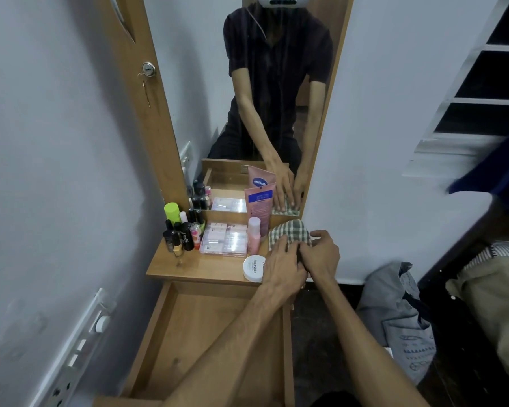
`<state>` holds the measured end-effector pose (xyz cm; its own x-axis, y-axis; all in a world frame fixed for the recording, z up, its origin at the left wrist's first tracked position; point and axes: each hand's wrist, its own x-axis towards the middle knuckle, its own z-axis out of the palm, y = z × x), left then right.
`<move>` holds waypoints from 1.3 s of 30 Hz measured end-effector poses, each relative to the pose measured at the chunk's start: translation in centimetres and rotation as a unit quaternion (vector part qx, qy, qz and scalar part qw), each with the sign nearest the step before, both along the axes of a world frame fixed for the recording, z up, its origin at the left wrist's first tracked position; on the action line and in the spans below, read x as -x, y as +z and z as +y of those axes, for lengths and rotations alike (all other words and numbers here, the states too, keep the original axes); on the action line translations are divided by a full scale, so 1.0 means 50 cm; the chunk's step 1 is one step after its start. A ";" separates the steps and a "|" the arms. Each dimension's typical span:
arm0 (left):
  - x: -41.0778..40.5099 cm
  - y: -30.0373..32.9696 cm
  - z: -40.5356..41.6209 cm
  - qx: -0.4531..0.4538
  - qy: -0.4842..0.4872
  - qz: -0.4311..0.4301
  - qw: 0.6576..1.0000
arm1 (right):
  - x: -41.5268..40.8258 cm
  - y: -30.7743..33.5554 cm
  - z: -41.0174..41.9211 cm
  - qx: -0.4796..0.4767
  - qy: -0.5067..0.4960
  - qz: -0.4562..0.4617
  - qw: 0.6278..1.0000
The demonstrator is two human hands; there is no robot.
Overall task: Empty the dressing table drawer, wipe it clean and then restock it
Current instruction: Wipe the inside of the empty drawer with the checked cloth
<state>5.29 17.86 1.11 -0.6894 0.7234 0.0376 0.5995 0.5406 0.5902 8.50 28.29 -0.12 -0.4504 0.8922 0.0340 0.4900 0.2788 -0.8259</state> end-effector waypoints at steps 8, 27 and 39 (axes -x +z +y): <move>0.008 -0.031 0.001 0.045 -0.024 0.063 0.997 | 0.005 -0.041 0.009 -0.049 0.051 0.005 0.997; -0.001 -0.008 -0.063 -0.057 -0.018 0.132 0.989 | -0.023 -0.007 -0.014 -0.152 0.076 0.037 0.985; 0.054 -0.004 -0.218 -0.170 0.213 0.073 0.959 | -0.012 0.043 -0.165 -0.090 0.077 0.140 0.983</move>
<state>2.62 6.98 0.92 -0.8891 0.3060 0.3404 0.4568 0.5462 0.7022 9.12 20.03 2.05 -0.5305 0.7818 0.3276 0.1910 0.4868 -0.8524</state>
